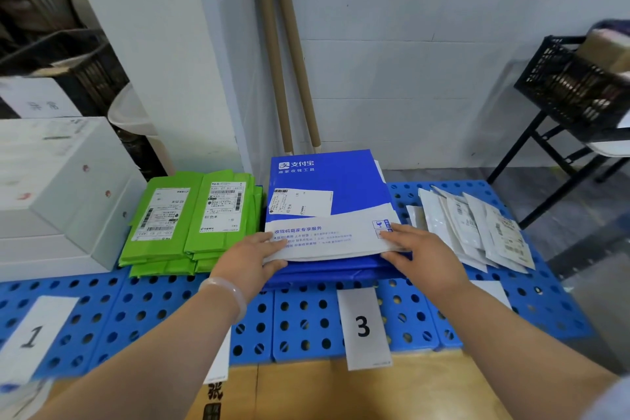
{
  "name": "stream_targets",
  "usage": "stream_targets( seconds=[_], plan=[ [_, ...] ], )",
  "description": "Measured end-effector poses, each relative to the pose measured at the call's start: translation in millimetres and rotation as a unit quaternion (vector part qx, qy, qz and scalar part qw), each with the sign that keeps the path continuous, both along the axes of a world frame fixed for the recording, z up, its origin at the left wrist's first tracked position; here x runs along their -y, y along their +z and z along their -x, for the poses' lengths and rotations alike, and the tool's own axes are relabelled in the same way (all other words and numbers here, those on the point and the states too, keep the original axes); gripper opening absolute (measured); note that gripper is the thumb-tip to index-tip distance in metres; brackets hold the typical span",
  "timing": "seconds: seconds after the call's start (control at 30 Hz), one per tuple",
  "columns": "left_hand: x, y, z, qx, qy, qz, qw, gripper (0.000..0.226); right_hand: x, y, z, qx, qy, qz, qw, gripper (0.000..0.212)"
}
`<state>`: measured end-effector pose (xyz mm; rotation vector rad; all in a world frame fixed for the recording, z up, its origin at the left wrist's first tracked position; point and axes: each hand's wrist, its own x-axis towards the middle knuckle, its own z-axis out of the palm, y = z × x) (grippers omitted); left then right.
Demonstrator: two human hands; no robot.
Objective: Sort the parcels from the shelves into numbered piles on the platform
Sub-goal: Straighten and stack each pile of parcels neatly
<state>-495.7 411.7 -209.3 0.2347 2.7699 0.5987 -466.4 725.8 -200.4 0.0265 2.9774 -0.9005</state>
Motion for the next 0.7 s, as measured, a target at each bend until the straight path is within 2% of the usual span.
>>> stream_targets(
  seconds=[0.23,0.43,0.57,0.7],
  plan=[
    [-5,-7,-5,-0.015,-0.002,0.019,1.000,0.057,2,-9,-5,0.037,-0.009,-0.014,0.999,0.048],
    [-4,-11,-6,-0.026,-0.015,0.035,0.999,0.064,4,-8,-5,0.028,-0.124,0.098,0.987,0.039],
    [0,-15,-10,-0.049,-0.035,0.054,0.997,0.055,9,-5,-5,0.032,-0.155,0.165,0.974,0.037],
    [4,-18,-16,-0.066,-0.049,0.080,0.993,0.051,10,-5,-12,0.030,-0.157,0.186,0.969,0.036]
  ],
)
